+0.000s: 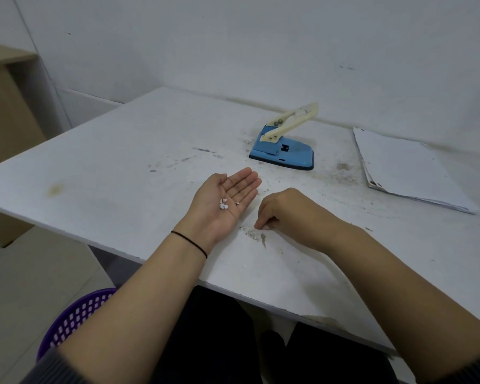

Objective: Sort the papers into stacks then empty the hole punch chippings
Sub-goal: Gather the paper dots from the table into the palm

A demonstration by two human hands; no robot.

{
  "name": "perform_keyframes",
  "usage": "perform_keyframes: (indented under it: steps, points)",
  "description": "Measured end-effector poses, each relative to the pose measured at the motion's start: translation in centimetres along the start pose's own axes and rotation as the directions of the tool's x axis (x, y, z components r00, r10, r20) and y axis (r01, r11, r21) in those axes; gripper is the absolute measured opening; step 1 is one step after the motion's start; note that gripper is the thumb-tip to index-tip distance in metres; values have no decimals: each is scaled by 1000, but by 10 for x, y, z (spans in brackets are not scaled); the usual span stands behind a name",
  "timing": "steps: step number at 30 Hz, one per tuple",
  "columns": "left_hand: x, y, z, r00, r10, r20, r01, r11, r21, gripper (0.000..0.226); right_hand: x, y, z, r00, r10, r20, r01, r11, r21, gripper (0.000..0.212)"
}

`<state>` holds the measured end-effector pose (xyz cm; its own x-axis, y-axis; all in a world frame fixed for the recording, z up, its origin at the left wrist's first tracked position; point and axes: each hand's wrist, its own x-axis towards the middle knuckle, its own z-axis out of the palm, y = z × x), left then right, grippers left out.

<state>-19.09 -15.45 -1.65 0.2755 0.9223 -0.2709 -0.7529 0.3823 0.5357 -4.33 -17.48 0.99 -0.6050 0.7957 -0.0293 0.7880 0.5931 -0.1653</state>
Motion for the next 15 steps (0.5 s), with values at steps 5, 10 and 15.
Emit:
perform_keyframes:
  steps: [5,10,15]
  points:
    - [0,-1,-1,1000,1,5,-1,1000,17,41,2,-3,0,998,59,7,-59,998,-23,22]
    - [-1,-6,-1,1000,-7,8,7,1000,27,41,1,-6,5,996,86,-24,-87,996,-12,24]
    - [-4,-8,2,1000,-10,-2,10,1000,-14,41,-1,2,-12,959,246,-139,-184,918,351,18]
